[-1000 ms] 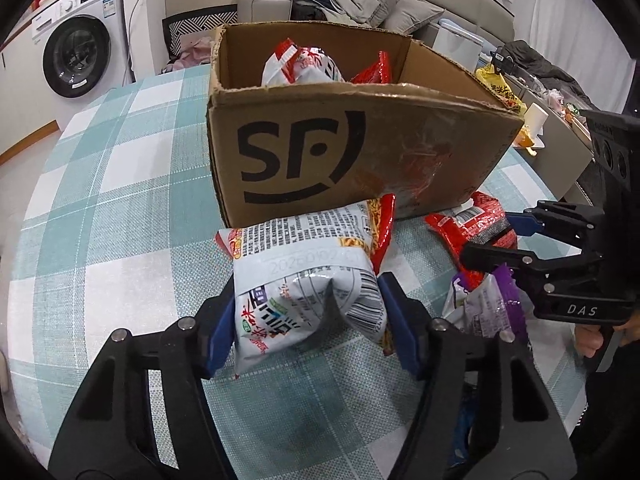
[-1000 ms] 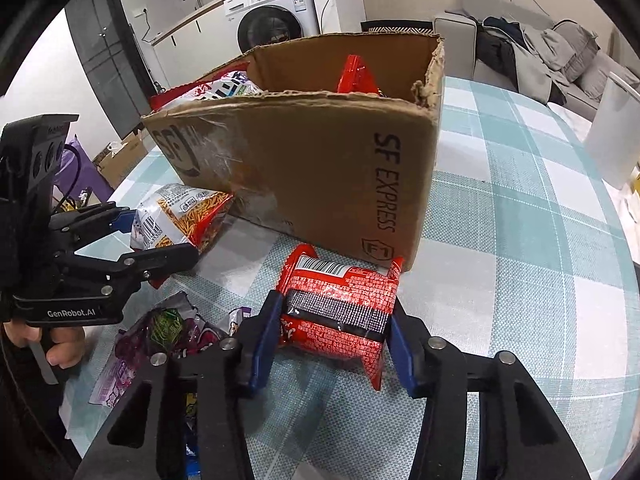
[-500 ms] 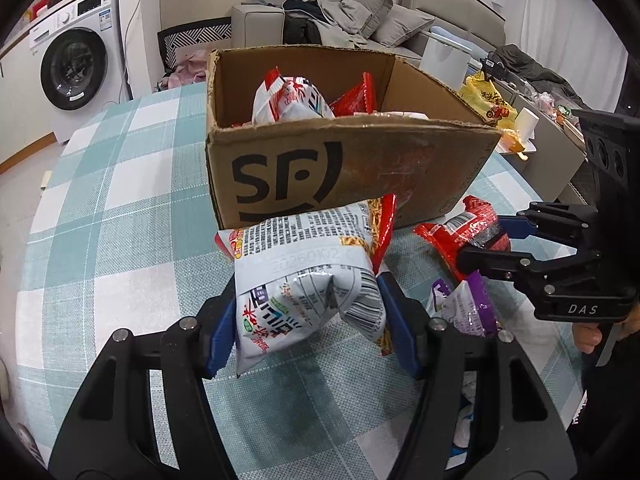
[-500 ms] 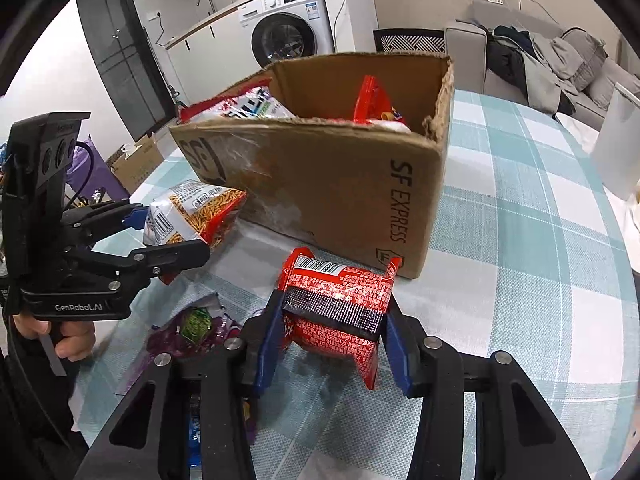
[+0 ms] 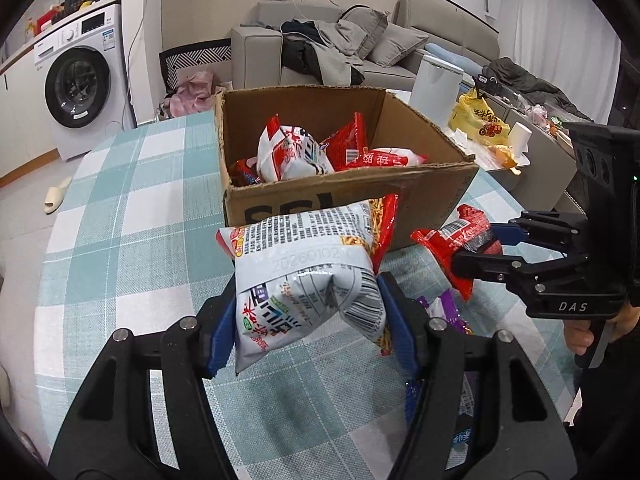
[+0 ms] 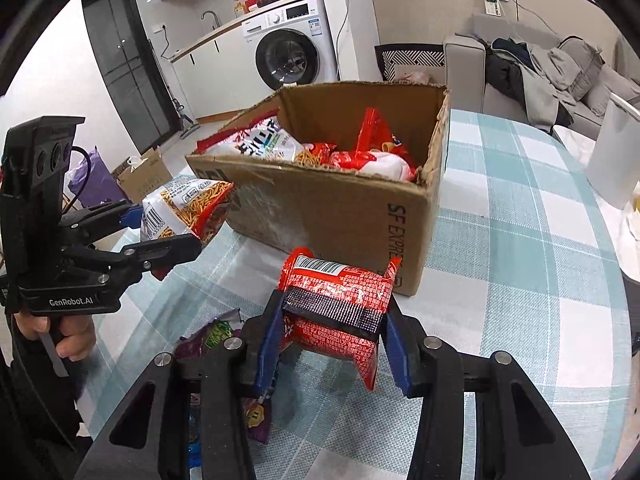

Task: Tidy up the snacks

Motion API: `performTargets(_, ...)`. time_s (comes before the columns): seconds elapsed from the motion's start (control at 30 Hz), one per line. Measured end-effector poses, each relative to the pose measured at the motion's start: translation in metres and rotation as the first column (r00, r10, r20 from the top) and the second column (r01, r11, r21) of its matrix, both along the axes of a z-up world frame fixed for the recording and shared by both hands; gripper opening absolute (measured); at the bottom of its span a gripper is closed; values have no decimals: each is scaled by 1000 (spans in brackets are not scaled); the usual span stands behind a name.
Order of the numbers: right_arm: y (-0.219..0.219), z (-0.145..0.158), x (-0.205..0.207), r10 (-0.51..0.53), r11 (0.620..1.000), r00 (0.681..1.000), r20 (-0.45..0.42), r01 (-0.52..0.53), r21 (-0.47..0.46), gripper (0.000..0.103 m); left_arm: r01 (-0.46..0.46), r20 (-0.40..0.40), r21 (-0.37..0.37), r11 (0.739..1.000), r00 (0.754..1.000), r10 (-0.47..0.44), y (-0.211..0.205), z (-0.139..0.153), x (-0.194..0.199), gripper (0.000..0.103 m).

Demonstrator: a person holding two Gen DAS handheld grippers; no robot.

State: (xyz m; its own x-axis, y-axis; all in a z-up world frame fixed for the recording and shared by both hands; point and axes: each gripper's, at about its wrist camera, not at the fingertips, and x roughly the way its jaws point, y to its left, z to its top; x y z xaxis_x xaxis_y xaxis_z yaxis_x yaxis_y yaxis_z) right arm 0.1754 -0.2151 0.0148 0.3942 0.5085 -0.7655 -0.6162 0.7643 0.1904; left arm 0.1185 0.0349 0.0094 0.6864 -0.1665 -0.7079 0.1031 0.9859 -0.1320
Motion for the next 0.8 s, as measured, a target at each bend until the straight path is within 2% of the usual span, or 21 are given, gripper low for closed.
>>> performTargets(0.8,-16,43,-4,-56,988,995,85,43,148,46,-50,131,-23,998,990,52,3,51,-32,62)
